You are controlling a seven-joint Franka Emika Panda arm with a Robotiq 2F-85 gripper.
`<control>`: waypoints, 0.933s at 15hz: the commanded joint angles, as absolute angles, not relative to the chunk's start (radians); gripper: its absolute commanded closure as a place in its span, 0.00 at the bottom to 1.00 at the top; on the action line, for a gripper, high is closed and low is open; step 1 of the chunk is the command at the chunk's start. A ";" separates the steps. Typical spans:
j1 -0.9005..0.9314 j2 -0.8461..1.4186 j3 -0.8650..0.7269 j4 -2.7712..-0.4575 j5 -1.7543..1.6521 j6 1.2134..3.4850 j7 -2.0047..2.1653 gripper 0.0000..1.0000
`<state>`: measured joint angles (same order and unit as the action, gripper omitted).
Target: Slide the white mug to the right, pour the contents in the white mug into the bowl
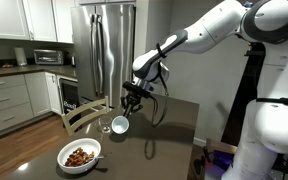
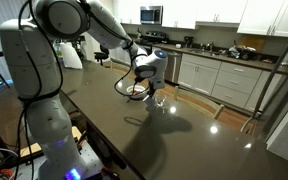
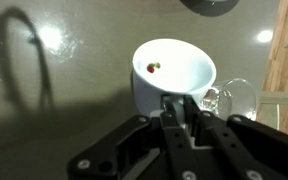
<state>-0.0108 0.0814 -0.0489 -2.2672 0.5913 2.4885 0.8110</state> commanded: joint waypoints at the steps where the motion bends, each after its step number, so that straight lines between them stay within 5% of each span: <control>1: -0.028 0.093 -0.048 -2.251 0.626 2.465 0.789 0.93; 14: -0.130 0.178 -0.118 -2.145 0.869 2.259 0.670 0.93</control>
